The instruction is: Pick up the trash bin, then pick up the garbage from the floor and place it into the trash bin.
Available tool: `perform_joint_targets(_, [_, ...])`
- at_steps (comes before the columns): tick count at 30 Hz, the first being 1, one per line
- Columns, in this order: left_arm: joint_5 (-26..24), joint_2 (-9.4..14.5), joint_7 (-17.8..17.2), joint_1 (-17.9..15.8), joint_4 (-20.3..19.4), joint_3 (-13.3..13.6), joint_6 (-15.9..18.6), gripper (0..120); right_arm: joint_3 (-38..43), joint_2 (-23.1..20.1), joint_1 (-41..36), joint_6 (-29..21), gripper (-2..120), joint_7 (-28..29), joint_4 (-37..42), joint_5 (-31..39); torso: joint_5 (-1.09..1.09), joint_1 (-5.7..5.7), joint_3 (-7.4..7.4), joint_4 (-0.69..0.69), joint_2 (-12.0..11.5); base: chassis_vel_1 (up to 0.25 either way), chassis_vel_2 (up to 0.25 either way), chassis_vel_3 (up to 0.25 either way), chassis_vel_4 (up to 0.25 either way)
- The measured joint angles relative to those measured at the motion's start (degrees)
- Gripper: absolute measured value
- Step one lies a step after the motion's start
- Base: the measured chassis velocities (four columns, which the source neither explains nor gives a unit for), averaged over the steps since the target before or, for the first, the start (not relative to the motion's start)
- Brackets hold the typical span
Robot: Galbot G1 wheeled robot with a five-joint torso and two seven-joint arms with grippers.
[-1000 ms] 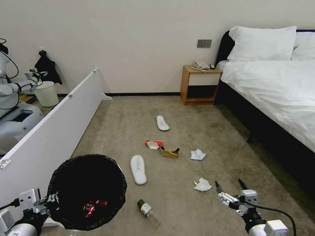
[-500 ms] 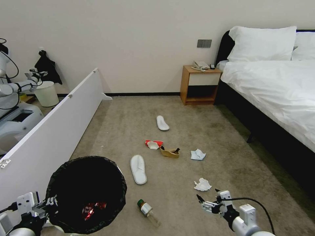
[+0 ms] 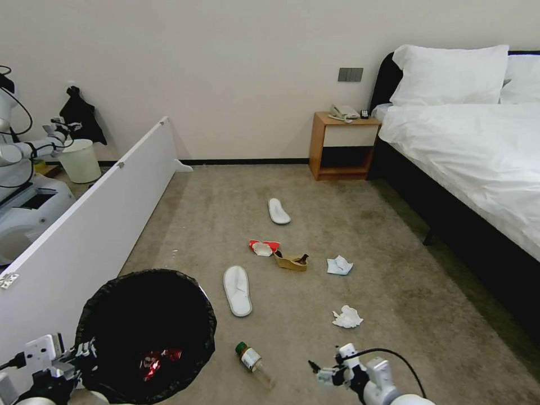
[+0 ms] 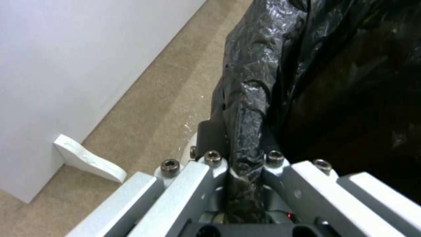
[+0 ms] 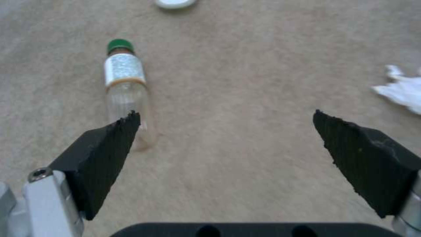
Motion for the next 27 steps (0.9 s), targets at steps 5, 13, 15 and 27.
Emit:
perform_joint_targets(5, [0.1, -0.2, 0.0, 0.0, 0.0, 0.1, 0.0, 2, -2.3, 1.6, 2.4, -0.1, 100, -0.2, -2.4, -0.3, 0.00, 0.00, 0.00, 0.00, 0.0, 0.000, 0.000, 0.000, 0.000])
perform_joint_targets(13, [0.4, 0.0, -0.1, 0.0, -0.2, 0.2, 0.0, 2, -7.5, 5.2, 8.5, -0.4, 100, -0.3, -8.6, -1.0, 0.00, 0.00, 0.00, 0.01, 0.0, 0.000, 0.000, 0.000, 0.000])
perform_joint_targets(15, [0.4, -0.3, -0.1, 0.1, -0.3, 0.2, 0.0, 2, -8.7, 6.5, 10.3, -0.5, 100, -0.3, -10.3, -1.2, 0.00, 0.00, 0.00, 0.00, 0.0, 0.000, 0.000, 0.000, 0.000])
perform_joint_targets(27, [0.4, 0.1, 0.0, 0.4, -0.6, 0.0, 0.1, 2, -13.6, 10.0, 16.2, -0.8, 100, -0.5, -16.5, -0.9, 0.00, 0.00, 0.00, 0.01, 0.0, 0.000, 0.000, 0.000, 0.000])
